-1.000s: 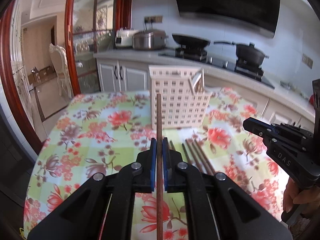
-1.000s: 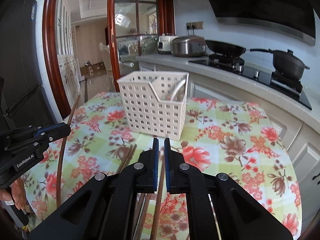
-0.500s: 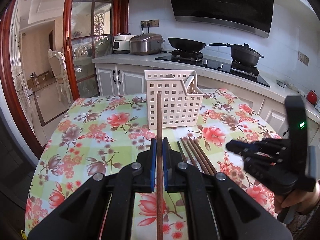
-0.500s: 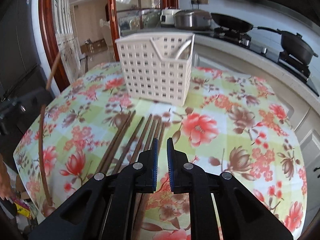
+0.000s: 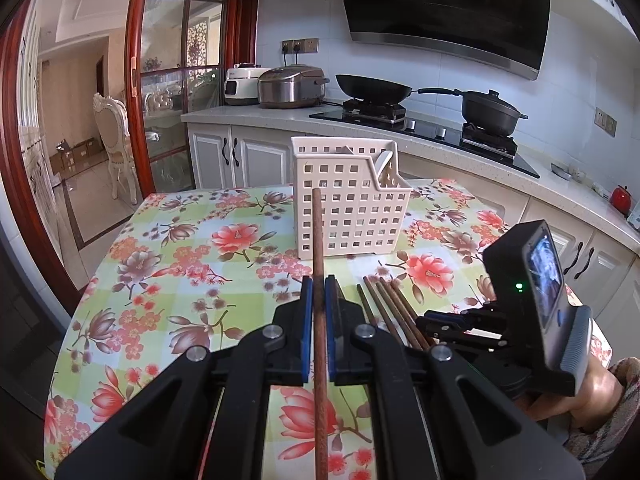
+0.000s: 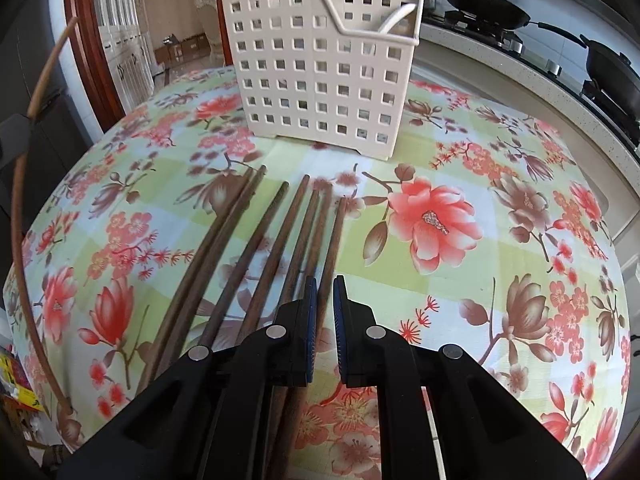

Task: Organize utensils
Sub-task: 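Lift the chopstick upright with the left tool while the right tool lifts its chopstick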

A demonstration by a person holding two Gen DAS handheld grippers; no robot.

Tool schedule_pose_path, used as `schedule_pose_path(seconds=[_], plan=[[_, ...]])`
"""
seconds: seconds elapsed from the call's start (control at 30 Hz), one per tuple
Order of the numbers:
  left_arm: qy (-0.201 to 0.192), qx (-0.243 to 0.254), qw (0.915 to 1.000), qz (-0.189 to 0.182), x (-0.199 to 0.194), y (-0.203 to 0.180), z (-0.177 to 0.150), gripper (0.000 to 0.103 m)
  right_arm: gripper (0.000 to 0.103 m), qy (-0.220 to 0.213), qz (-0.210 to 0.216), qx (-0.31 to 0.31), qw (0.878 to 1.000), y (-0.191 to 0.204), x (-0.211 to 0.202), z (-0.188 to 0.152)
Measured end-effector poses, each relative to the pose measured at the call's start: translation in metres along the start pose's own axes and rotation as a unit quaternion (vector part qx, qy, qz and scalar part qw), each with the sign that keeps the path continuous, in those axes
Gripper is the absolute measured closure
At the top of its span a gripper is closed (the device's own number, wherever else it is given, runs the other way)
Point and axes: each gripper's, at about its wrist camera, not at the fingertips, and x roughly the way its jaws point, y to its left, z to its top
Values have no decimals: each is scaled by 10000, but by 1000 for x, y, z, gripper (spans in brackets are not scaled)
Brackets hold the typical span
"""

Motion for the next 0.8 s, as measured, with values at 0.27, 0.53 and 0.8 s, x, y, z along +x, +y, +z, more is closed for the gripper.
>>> schedule_pose_path(seconds=[0.27,0.53,0.8], plan=[[62,-39,10000,-46,5,2,0,97,94,77,-68,-133,9999,2,11,10],[32,-36,10000,-13,1,3,2,97,96,-724,175,-1,9972,-7,-37,10],[-125,-15,9999,-39,-14,-2,11,97,96,-1633,167,2,9864,-19,-100,10]])
